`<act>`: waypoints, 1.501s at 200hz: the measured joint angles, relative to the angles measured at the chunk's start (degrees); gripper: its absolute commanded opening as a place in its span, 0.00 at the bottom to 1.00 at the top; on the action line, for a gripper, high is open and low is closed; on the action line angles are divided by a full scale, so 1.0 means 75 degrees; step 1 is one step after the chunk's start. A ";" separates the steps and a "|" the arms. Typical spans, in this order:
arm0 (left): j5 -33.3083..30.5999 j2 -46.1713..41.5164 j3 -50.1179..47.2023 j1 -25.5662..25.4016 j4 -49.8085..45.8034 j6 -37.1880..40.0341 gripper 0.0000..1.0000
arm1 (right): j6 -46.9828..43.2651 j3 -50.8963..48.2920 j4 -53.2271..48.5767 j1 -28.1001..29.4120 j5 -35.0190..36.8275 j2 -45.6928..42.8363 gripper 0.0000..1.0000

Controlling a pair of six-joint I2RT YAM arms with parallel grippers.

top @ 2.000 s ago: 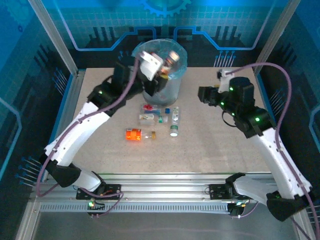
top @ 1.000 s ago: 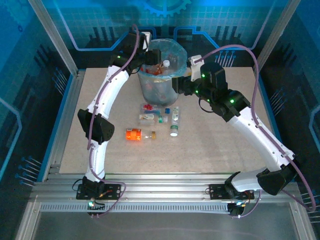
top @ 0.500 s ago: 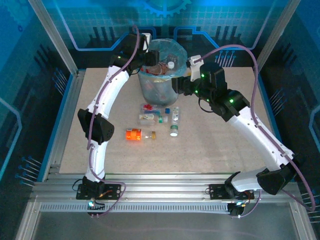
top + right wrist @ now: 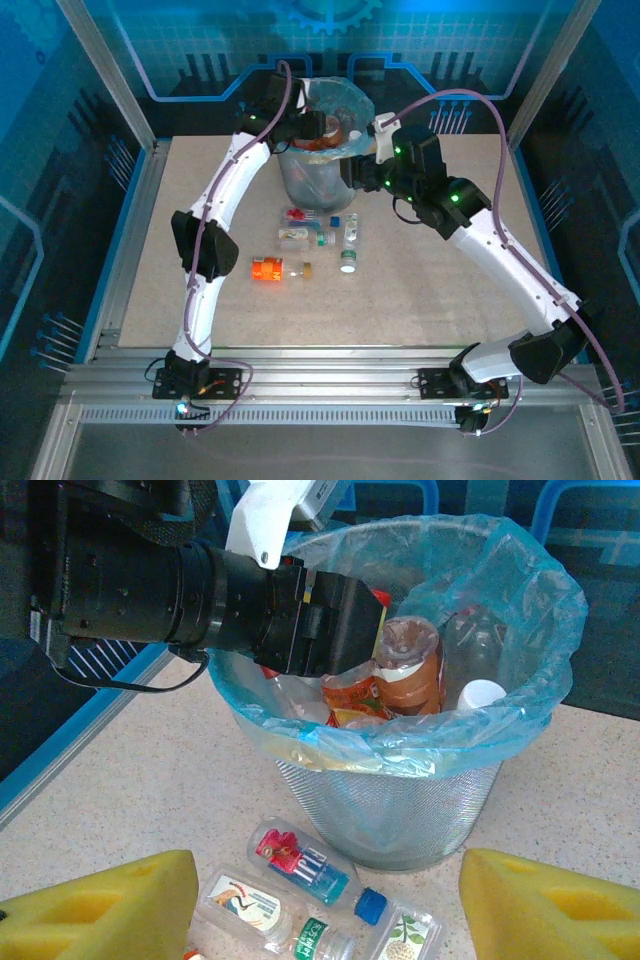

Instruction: Put the plastic bottles in the bin

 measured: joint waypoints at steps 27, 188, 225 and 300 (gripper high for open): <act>0.0058 0.0047 0.0067 -0.0073 -0.0055 0.0000 0.58 | 0.0000 0.0000 -0.0003 0.0000 -0.0003 0.0012 0.71; 0.0044 0.0169 0.0650 -0.0265 0.0012 0.0085 0.70 | -0.0058 0.0055 -0.0329 0.0079 -0.0003 0.0009 0.72; -0.0023 -0.1597 -0.0280 -0.0766 0.0664 0.0245 0.70 | -0.0055 -0.0717 -0.0259 0.0099 -0.0003 -0.0428 0.72; -0.0271 -0.6423 -0.6577 -0.1303 0.2751 0.0128 0.71 | 0.0041 -0.2579 -0.0070 0.0099 -0.0026 -0.0388 0.77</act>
